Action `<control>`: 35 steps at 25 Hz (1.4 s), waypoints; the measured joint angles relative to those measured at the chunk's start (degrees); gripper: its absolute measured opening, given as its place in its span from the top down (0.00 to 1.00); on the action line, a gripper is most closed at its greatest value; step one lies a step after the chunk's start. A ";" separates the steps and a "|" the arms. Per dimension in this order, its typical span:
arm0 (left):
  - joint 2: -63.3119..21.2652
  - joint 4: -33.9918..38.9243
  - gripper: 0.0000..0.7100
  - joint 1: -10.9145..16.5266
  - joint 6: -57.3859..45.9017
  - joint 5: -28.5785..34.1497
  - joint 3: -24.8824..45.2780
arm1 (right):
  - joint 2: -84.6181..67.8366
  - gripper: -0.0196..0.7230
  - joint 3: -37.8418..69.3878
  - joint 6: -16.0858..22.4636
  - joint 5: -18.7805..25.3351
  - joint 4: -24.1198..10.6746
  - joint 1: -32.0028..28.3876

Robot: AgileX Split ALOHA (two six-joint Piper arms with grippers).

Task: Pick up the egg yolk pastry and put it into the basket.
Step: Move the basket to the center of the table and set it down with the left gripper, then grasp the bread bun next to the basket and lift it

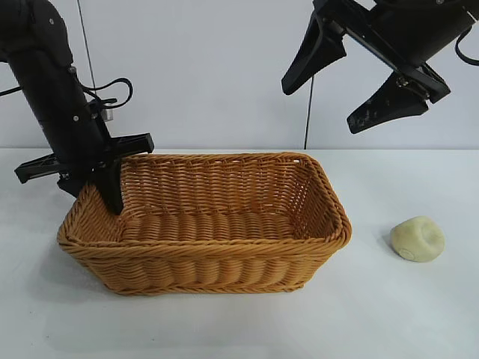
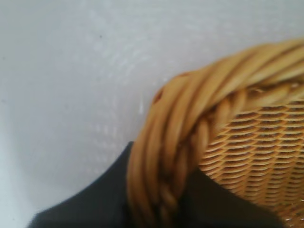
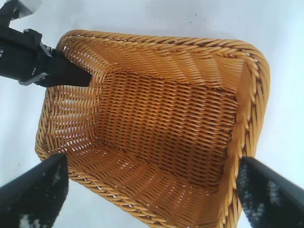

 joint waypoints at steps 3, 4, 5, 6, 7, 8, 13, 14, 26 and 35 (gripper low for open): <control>0.00 -0.17 0.18 0.00 0.00 0.63 -0.19 | 0.00 0.08 0.00 0.00 0.00 0.00 0.00; 0.00 -0.17 0.12 0.00 0.00 1.11 -0.19 | 0.00 0.08 0.00 0.00 0.00 0.00 0.00; -0.28 -0.17 0.08 0.00 0.00 1.73 -0.19 | 0.00 0.08 0.00 0.00 0.00 0.00 0.00; -0.75 -0.17 0.06 0.00 0.00 2.67 -0.19 | 0.00 0.08 0.00 0.00 0.00 0.00 0.00; -1.36 -0.10 0.05 0.00 0.00 3.23 -0.19 | 0.00 0.08 0.00 0.00 0.00 0.00 0.00; -2.39 -0.03 0.04 0.00 0.00 3.86 -0.19 | 0.00 0.08 0.00 0.00 0.00 0.00 0.00; -9.59 2.31 0.02 0.00 0.00 5.57 -0.19 | 0.00 0.08 0.00 0.00 0.28 0.00 0.00; -10.82 3.55 0.02 0.00 0.00 5.57 -0.19 | 0.00 0.08 0.00 0.00 0.28 0.00 0.00; -14.20 12.90 0.02 4.24 -0.66 7.91 -0.41 | 0.00 0.08 0.00 0.00 0.38 0.00 0.00; -14.20 13.82 0.02 11.92 3.00 13.56 -0.41 | 0.00 0.08 0.00 0.00 0.33 -0.05 0.00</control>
